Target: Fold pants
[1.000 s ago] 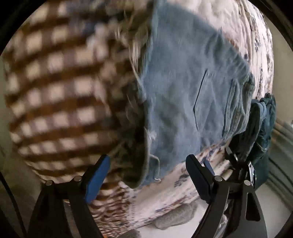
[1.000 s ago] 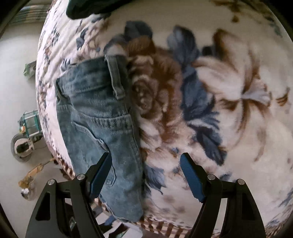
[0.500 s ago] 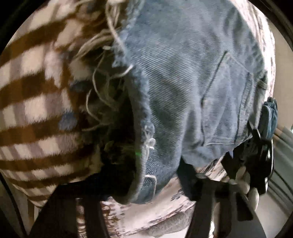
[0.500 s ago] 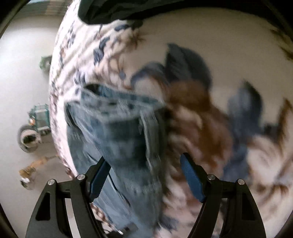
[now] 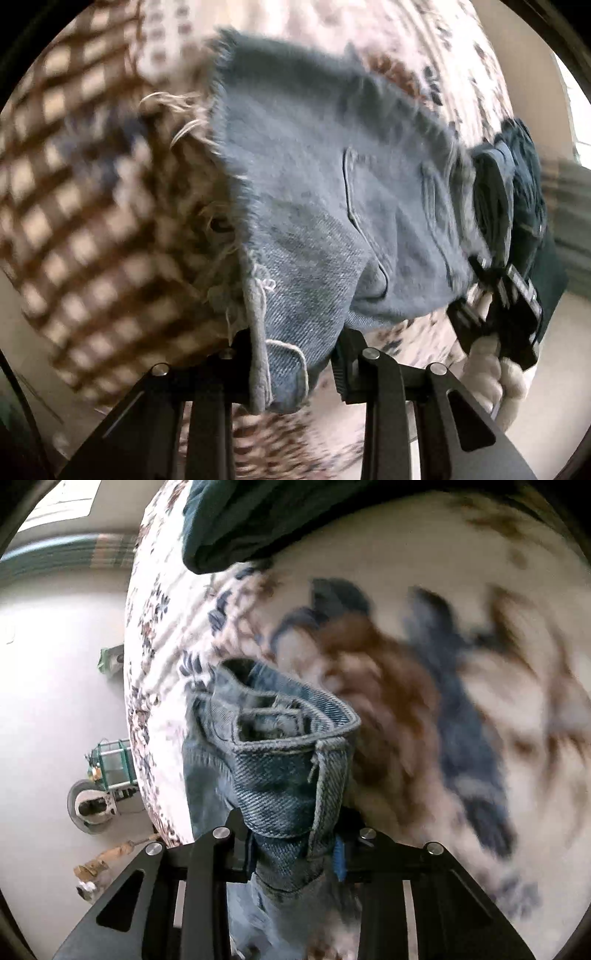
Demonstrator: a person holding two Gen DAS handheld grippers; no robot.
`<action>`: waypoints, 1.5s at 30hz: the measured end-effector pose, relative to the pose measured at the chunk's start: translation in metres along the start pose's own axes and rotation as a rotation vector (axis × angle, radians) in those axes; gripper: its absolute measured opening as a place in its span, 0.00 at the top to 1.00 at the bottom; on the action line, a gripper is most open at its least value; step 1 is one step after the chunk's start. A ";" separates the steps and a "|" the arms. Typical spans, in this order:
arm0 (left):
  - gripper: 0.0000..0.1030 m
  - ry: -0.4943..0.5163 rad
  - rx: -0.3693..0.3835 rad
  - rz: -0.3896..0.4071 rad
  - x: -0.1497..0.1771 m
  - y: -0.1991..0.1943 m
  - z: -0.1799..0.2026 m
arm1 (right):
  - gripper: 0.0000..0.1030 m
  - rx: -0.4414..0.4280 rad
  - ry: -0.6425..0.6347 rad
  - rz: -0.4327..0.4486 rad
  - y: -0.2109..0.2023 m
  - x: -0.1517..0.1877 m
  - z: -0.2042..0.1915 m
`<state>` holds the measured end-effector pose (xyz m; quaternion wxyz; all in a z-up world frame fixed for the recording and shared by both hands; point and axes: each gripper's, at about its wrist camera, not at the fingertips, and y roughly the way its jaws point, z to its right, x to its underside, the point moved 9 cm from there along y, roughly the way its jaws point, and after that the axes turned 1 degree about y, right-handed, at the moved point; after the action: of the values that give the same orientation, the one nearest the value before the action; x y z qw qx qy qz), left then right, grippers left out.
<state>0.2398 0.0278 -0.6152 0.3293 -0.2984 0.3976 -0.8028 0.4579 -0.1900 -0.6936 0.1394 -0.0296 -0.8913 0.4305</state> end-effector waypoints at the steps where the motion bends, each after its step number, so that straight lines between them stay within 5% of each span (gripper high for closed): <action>1: 0.75 0.014 -0.013 0.003 -0.005 0.001 0.000 | 0.69 0.009 -0.011 -0.011 -0.003 0.014 0.009; 3: 0.70 0.036 -0.039 -0.012 -0.013 0.003 -0.005 | 0.69 0.065 -0.053 -0.039 0.000 0.038 0.024; 6: 0.59 -0.081 -0.085 -0.054 -0.002 0.017 -0.025 | 0.61 0.075 -0.041 -0.078 0.009 0.053 0.039; 11: 0.39 -0.236 -0.060 0.058 0.025 -0.016 -0.034 | 0.40 0.040 0.035 -0.100 0.013 0.047 0.052; 12: 0.30 -0.261 -0.035 0.082 0.031 -0.023 -0.035 | 0.35 0.040 0.026 -0.104 0.012 0.047 0.052; 14: 0.29 -0.332 0.026 0.104 0.042 -0.024 -0.029 | 0.26 0.044 0.015 -0.125 0.015 0.049 0.051; 21: 0.29 -0.598 0.385 0.003 0.041 0.044 0.000 | 0.26 0.075 -0.025 -0.173 0.027 0.057 0.048; 27: 0.29 -0.753 0.455 0.077 0.008 0.051 -0.025 | 0.26 0.049 -0.017 -0.162 0.023 0.055 0.053; 33: 0.33 -0.736 0.428 0.148 -0.014 0.042 -0.013 | 0.26 -0.001 0.008 -0.150 0.026 0.042 0.057; 35: 0.55 -0.705 0.400 0.187 -0.023 0.033 -0.013 | 0.26 -0.021 0.027 -0.136 0.027 0.033 0.056; 39: 0.72 -0.518 0.319 0.247 -0.054 0.024 0.018 | 0.60 -0.027 0.047 -0.067 0.023 0.022 0.054; 42: 0.74 -0.358 0.294 0.286 -0.067 0.006 0.039 | 0.67 -0.060 0.051 -0.046 0.011 0.036 0.046; 45: 0.70 -0.317 0.268 0.274 -0.071 0.007 0.035 | 0.67 -0.043 0.007 -0.071 0.009 0.056 0.046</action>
<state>0.3105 0.0631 -0.6181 0.5300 -0.3175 0.2678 -0.7393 0.3911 -0.2093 -0.7150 0.1571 -0.0026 -0.9003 0.4058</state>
